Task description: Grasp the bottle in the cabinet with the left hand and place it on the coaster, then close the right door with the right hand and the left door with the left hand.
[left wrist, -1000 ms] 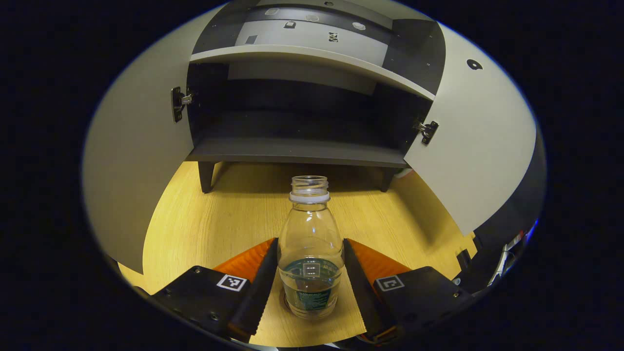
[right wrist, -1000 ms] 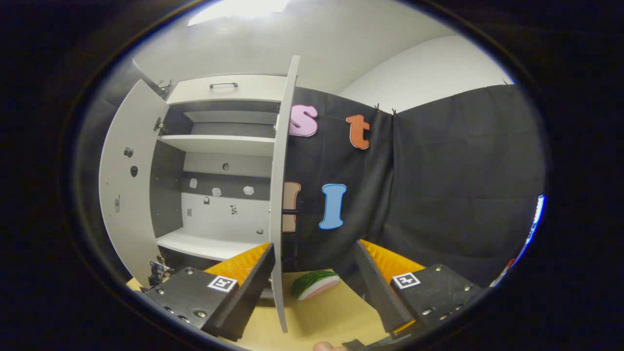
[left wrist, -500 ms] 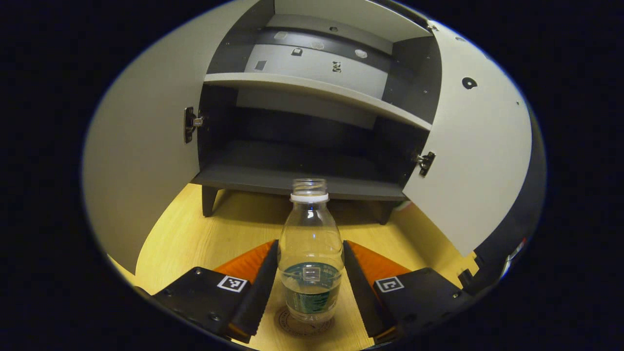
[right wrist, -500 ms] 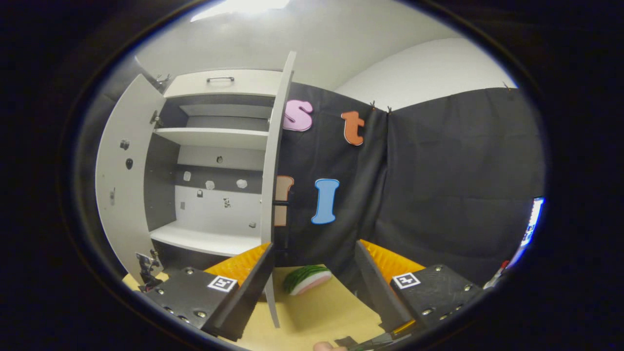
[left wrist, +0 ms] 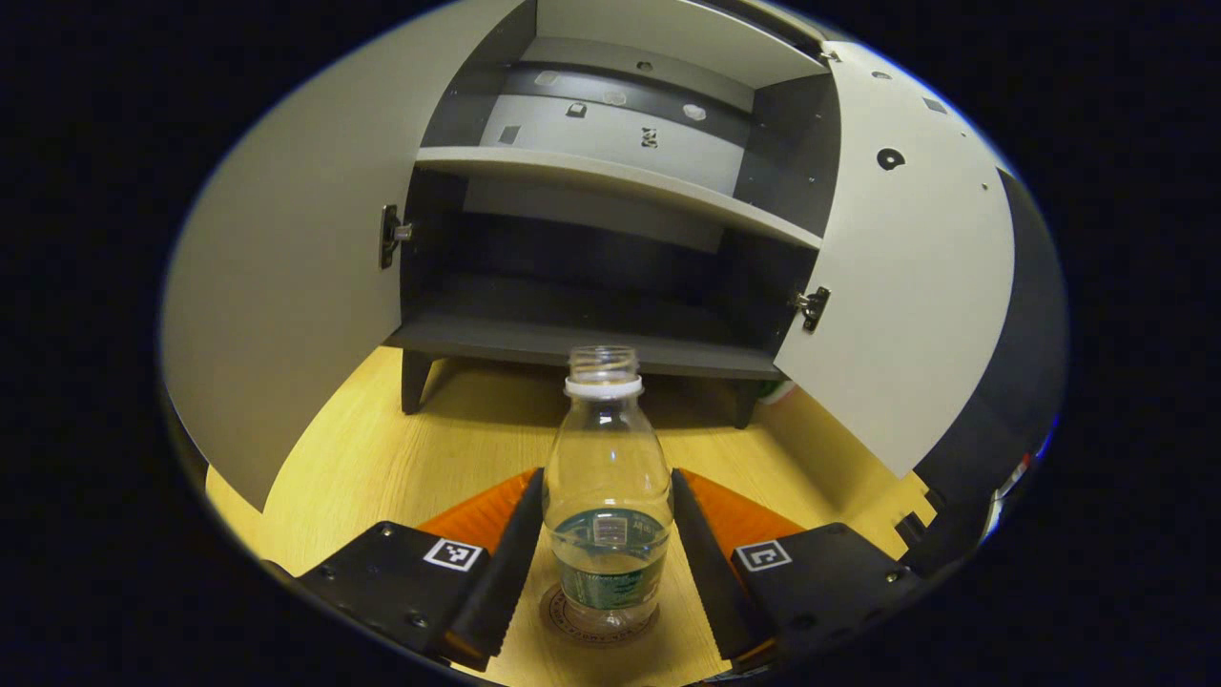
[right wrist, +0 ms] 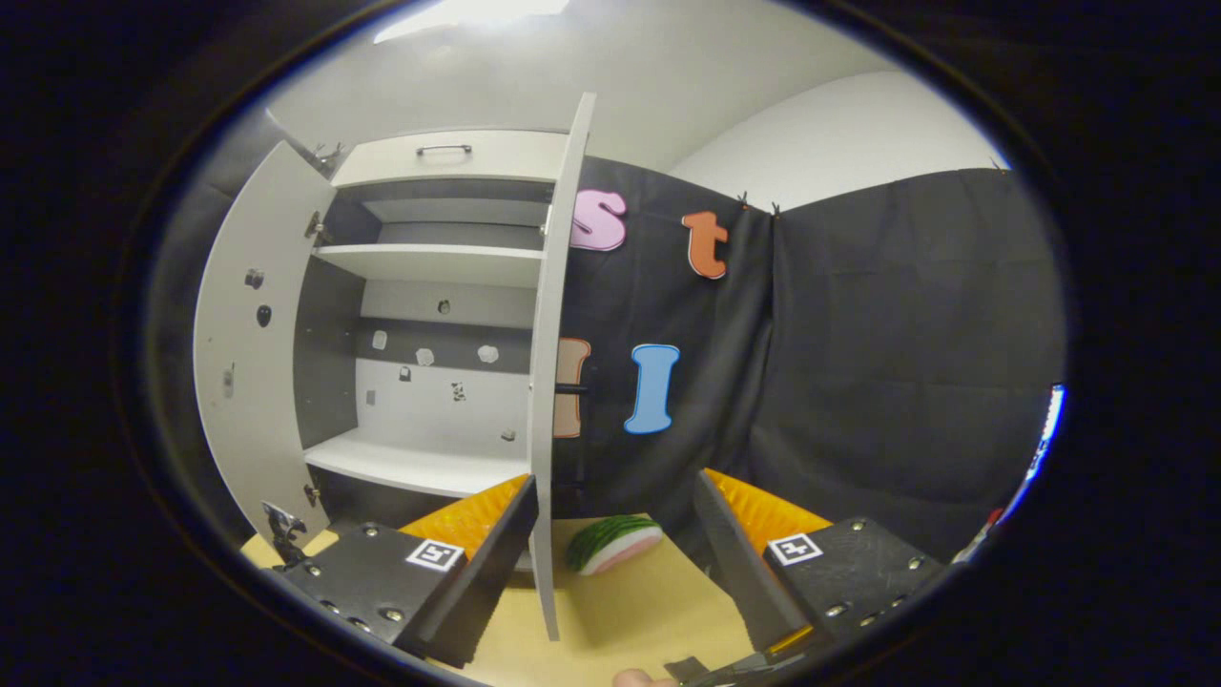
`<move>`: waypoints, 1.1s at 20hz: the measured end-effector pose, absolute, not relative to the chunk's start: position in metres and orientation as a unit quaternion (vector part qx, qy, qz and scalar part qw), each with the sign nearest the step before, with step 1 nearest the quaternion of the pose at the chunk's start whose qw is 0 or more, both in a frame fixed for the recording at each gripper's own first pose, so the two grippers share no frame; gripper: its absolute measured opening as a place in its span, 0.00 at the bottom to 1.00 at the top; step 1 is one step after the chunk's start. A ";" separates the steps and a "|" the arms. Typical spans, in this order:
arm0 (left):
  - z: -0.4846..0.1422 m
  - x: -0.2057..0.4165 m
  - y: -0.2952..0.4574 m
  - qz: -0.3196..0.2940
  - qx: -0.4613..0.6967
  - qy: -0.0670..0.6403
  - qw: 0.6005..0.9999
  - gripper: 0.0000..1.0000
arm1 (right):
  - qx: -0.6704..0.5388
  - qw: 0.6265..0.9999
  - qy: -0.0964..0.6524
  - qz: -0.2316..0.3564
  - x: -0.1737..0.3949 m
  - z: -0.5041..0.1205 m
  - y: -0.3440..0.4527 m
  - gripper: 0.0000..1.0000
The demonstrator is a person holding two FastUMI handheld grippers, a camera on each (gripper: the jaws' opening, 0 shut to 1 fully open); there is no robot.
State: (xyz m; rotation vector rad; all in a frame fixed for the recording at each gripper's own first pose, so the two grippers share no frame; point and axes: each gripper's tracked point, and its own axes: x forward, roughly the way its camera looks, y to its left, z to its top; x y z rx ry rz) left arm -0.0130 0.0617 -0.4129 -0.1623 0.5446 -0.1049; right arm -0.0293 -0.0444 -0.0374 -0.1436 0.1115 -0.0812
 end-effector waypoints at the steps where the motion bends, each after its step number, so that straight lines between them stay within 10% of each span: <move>1: -0.411 -0.016 0.060 -0.056 -0.077 0.270 0.958 0.81 | -0.070 0.995 0.057 -0.040 -0.031 -0.039 -0.044 1.00; 22: -0.411 -0.072 0.046 -0.097 -0.034 0.326 0.940 0.83 | -0.017 0.996 0.077 -0.044 -0.041 -0.062 -0.054 1.00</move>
